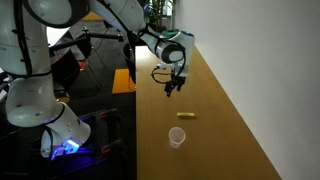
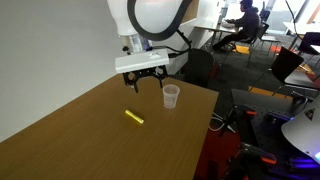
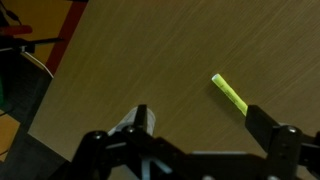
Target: Take the yellow marker out of the clear cup
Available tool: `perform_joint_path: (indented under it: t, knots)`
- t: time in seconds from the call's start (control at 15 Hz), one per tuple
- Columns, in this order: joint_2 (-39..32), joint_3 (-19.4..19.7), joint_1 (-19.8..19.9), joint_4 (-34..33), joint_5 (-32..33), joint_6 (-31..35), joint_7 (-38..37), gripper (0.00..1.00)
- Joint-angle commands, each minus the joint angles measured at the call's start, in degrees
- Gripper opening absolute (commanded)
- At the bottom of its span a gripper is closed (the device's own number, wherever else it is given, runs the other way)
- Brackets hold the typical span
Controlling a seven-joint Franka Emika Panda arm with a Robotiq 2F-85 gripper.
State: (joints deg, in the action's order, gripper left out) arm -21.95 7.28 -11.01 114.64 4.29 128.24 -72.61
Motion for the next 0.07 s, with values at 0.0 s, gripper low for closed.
perform_joint_path:
  t: [0.0]
  knots:
    - [0.18, -1.31, 1.24, 0.1, 0.61, -0.08, -0.4, 1.0]
